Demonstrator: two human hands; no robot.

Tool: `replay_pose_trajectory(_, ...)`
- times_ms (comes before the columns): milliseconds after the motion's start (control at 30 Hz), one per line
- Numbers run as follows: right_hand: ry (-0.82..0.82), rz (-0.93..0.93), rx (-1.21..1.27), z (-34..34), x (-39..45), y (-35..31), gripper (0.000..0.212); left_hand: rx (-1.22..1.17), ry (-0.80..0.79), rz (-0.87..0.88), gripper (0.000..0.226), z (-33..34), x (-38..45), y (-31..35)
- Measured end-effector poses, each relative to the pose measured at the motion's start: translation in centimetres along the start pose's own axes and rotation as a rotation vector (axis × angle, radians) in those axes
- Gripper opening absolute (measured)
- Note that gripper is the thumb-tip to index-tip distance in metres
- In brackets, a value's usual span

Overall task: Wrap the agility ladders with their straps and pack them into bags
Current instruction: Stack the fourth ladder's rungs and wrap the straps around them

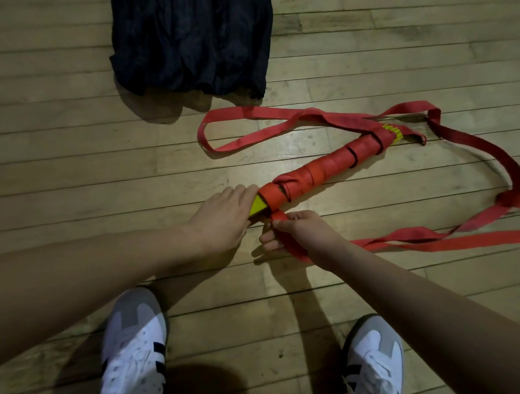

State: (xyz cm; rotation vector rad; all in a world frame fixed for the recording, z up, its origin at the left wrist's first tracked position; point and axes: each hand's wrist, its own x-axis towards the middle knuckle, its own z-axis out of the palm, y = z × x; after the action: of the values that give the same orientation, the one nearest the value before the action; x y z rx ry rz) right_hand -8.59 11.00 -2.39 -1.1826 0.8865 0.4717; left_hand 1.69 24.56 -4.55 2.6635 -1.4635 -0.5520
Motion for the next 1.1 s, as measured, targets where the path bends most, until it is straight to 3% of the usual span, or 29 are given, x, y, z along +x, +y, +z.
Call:
replay_pose_trajectory(100, 0.002, 0.010, -0.010, -0.3, 0.1, 0.4, 0.015, 0.032, -0.040, -0.039, 0.074, 0.3, -0.7, 0.1)
replay_pose_trajectory(233, 0.012, 0.017, -0.020, -0.2, 0.0, 0.5, 0.013, 0.098, -0.057, -0.078, 0.047, -0.1, -0.1, 0.3)
replay_pose_trajectory(333, 0.023, 0.012, 0.002, -0.1, -0.1, 0.0, 0.011, 0.235, -0.031, -0.108, 0.046, -0.9, 1.4, -0.4)
replay_pose_trajectory(600, 0.033, 0.018, 0.026, -0.2, 0.3, -0.7, 0.013, 0.378, -0.012, 0.066, 0.055, -1.0, 1.7, -1.3)
replay_pose_trajectory(700, 0.048, 0.009, 0.044, 0.2, 0.3, 0.0, 0.017, 0.262, -0.020, 0.136, 0.041, -0.2, 0.6, -1.4)
replay_pose_trajectory(800, 0.060, 0.031, 0.021, 0.3, 0.1, 1.1, 0.020, 0.209, -0.125, 0.069, 0.034, 0.9, -0.7, 0.0)
replay_pose_trajectory(967, 0.028, 0.051, 0.013, -0.3, -0.3, 1.7, 0.017, 0.137, -0.098, -0.064, 0.052, 1.6, -0.5, 0.8)
replay_pose_trajectory(1100, -0.007, 0.045, -0.056, -0.5, -0.3, 1.4, 0.013, 0.115, -0.072, -0.082, 0.052, 1.5, -0.2, 0.7)
